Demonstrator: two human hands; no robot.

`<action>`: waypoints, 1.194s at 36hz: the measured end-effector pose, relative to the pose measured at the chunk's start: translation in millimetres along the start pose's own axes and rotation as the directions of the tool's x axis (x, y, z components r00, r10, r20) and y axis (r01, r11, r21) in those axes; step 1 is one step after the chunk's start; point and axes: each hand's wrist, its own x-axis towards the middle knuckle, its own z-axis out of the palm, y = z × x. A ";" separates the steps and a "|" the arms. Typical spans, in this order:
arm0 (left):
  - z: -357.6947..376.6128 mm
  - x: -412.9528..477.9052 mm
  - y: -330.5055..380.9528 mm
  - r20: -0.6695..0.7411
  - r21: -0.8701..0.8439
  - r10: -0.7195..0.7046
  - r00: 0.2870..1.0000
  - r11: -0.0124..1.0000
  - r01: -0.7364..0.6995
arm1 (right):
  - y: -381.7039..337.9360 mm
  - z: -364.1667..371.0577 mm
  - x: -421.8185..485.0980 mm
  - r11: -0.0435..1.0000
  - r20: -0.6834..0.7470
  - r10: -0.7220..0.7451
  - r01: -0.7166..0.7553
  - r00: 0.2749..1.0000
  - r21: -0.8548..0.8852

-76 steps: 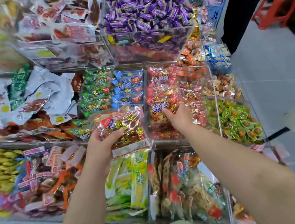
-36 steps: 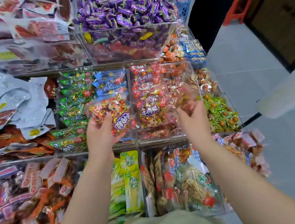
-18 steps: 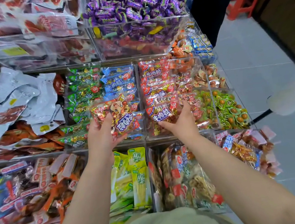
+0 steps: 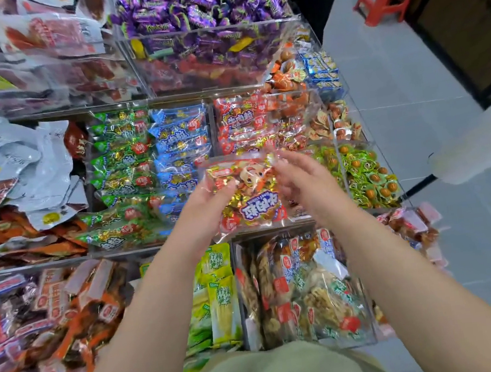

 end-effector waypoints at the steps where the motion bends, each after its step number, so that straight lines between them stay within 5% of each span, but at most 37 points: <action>1: 6.3 3.4 1.9 0.035 0.041 0.003 0.999 0.999 -0.004 | -6.2 -3.1 0.3 0.999 0.073 0.012 -0.008 0.997 -0.053; 6: 33.2 20.5 18.4 -0.040 0.159 0.000 0.999 0.987 0.007 | -28.4 -20.6 5.5 0.985 0.041 0.013 -0.005 0.999 -0.175; 11: 48.0 36.8 28.5 -0.171 -0.392 -0.030 0.985 0.919 -0.040 | -31.6 -39.4 1.2 0.959 0.167 0.005 -0.052 0.986 0.280; 14: 56.3 41.5 23.5 -0.091 -0.429 -0.033 0.995 0.903 -0.009 | -25.3 -27.5 -2.1 0.882 0.103 0.101 -0.137 0.990 0.451; 20: 56.7 44.0 10.2 0.090 -0.138 -0.112 0.990 0.983 0.124 | -22.6 -15.9 10.7 0.802 0.029 0.269 -0.241 0.963 0.546; 23: 49.8 46.8 10.8 0.014 0.219 -0.123 0.992 0.969 0.118 | -26.6 -25.7 22.8 0.860 -0.021 0.278 -0.239 0.960 0.450; 26: 34.9 53.9 14.4 -0.163 0.561 0.086 0.983 0.827 0.020 | -37.4 -49.9 39.2 0.956 -0.110 0.211 -0.182 0.971 0.229; 30: 9.3 69.8 17.2 -0.195 0.838 0.355 0.914 0.545 -0.033 | -60.9 -78.5 70.8 0.976 -0.183 0.060 -0.096 0.981 -0.193; 33: -3.9 86.6 13.4 -0.194 0.957 0.315 0.929 0.270 0.108 | -77.9 -86.5 99.8 0.810 -0.245 -0.091 -0.071 0.965 -0.581; 36: -7.9 95.6 3.6 -0.260 0.954 0.215 0.941 0.209 0.216 | -91.5 -81.9 127.6 0.448 -0.205 -0.173 -0.108 0.963 -0.888; 40: -9.8 102.7 -4.9 -0.213 0.973 0.212 0.954 0.140 0.186 | -97.0 -63.1 162.5 0.178 0.059 -0.090 0.074 0.994 -0.981; 43: -12.0 105.0 -7.0 -0.187 0.981 0.198 0.962 0.093 0.172 | -96.0 -55.3 184.7 0.018 0.113 -0.036 0.114 0.993 -0.993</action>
